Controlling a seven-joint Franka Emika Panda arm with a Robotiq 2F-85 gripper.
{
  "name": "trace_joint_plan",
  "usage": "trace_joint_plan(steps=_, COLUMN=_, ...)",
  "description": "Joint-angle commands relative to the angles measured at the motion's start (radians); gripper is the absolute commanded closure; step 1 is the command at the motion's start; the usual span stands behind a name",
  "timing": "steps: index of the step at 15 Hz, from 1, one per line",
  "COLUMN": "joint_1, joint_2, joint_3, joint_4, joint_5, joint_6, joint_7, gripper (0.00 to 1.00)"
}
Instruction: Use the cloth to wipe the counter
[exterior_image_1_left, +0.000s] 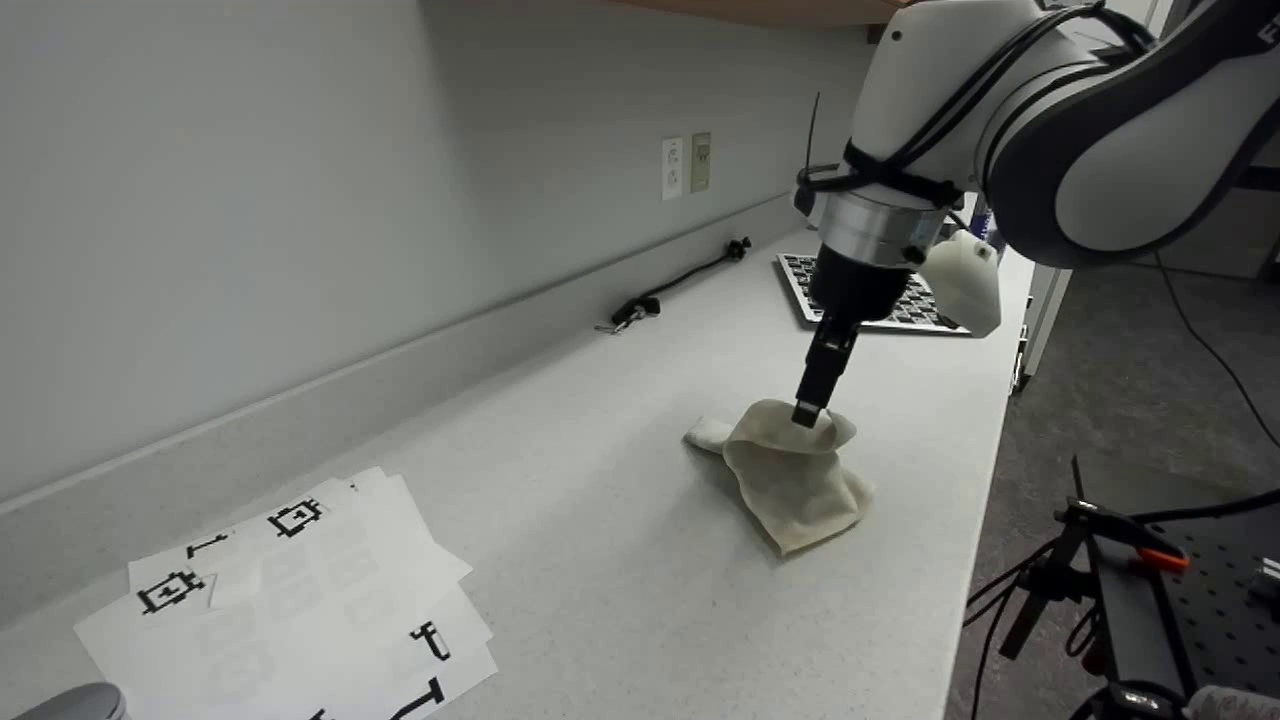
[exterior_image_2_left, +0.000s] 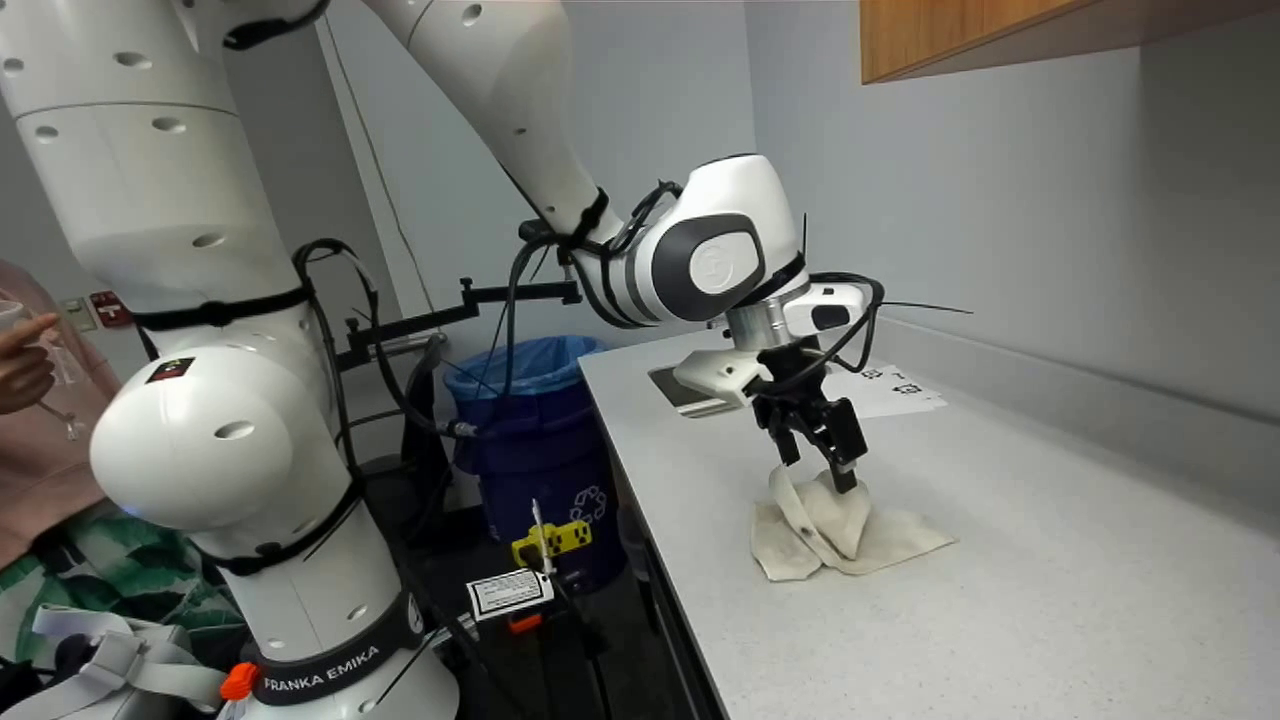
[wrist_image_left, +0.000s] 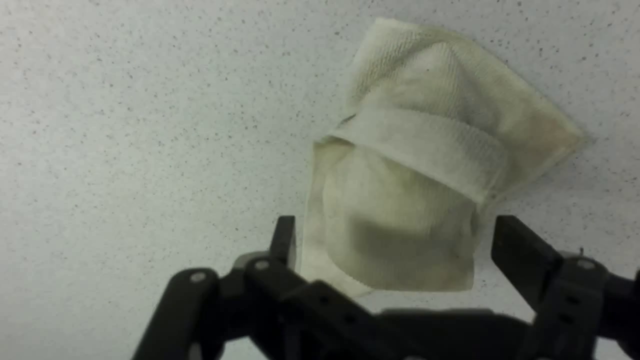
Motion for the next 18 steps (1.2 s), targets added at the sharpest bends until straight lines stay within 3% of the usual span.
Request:
trace_joint_plan(steps=1, joint_1=-0.041, joint_2=-0.18, joint_3=0.03, joint_4=-0.13, joint_5=0.047, joint_6=-0.011, joint_7=-0.086, gripper=0.0)
trace_joint_plan(steps=6, joint_1=-0.04, joint_2=-0.357, joint_3=0.026, joint_4=-0.233, joint_5=0.127, joint_6=-0.046, joint_7=-0.182, gripper=0.0)
trace_joint_plan(steps=7, joint_1=-0.032, joint_2=-0.324, joint_3=0.024, joint_4=-0.168, joint_5=0.146, joint_6=-0.072, joint_7=-0.198, gripper=0.0)
trace_joint_plan(steps=12, joint_1=-0.047, joint_2=-0.41, joint_3=0.028, joint_4=-0.195, joint_5=0.137, joint_6=-0.086, joint_7=-0.205, gripper=0.0)
trace_joint_plan(steps=18, joint_1=-0.09, joint_2=-0.424, joint_3=0.053, joint_4=-0.169, joint_5=0.103, joint_6=-0.111, joint_7=-0.183, gripper=0.0)
